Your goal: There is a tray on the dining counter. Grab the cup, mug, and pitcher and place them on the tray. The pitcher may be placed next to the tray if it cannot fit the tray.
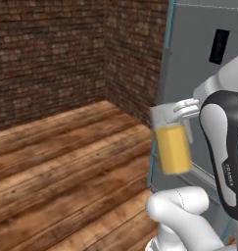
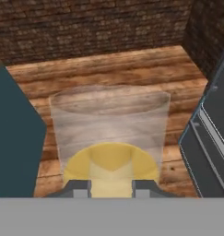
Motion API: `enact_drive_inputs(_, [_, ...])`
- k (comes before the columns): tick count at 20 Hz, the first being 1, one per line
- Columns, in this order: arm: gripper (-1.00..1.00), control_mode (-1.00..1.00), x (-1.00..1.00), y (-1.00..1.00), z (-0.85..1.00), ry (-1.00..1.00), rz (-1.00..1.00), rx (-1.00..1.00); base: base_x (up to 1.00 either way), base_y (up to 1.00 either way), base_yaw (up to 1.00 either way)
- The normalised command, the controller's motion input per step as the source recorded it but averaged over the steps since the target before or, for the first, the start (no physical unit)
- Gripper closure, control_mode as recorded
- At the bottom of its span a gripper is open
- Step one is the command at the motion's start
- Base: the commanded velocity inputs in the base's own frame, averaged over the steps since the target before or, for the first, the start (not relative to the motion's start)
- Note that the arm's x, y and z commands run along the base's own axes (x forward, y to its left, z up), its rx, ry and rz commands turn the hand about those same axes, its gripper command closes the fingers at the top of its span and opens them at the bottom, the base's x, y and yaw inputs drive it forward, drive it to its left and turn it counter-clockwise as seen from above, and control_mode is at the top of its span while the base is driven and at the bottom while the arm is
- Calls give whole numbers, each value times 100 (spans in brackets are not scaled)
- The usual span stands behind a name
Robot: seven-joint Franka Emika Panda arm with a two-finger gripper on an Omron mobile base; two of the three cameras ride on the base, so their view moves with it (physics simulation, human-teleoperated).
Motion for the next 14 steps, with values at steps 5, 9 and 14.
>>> enact_drive_inputs(5, [100,100,0,0,0,0,0,0,100,40,38])
enact_drive_inputs(9, [100,100,0,0,0,0,0,0,100,23,35])
enact_drive_inputs(14, [100,100,0,0,0,0,0,0,100,19,35])
